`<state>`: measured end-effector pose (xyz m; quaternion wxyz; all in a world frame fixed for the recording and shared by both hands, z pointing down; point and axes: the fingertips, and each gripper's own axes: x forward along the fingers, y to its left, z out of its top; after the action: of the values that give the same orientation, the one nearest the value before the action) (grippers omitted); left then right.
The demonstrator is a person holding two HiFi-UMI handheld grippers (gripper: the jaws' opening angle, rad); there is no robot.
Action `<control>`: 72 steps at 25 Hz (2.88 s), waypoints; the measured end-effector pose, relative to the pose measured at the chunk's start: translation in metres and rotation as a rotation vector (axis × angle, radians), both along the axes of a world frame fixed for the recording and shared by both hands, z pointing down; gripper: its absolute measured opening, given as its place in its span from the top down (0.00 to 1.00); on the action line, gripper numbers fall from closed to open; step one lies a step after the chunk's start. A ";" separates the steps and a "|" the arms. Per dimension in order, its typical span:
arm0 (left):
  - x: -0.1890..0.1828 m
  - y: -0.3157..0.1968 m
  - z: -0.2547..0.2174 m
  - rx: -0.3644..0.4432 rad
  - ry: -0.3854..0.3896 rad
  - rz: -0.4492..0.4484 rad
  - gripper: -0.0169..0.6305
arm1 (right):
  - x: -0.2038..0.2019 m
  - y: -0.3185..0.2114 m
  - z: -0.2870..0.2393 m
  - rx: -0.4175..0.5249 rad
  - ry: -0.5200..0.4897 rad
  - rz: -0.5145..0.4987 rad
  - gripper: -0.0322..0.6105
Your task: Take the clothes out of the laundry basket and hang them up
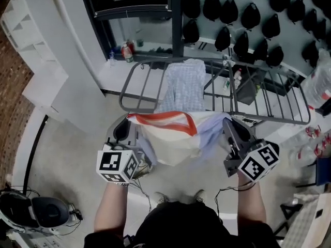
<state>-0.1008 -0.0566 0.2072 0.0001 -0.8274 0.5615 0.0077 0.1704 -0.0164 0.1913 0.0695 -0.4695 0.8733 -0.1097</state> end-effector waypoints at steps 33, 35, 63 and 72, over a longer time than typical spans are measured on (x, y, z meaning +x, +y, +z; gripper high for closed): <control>0.349 -0.081 -0.017 0.014 -0.010 0.284 0.95 | 0.348 -0.018 -0.027 0.069 -0.061 0.331 0.93; 0.356 -0.097 -0.017 0.019 -0.005 0.304 0.95 | 0.352 -0.029 -0.030 0.075 -0.051 0.354 0.93; 0.387 -0.271 -0.023 0.025 -0.002 0.257 0.95 | 0.396 -0.223 -0.043 0.091 -0.026 0.332 0.93; 0.422 -0.325 -0.023 0.018 -0.028 0.093 0.95 | 0.441 -0.316 -0.036 0.081 -0.056 0.176 0.93</control>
<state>0.3215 -0.3815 0.1843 0.0150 -0.8527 0.5222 0.0012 0.6117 -0.3320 0.1551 0.1220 -0.5380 0.8302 -0.0807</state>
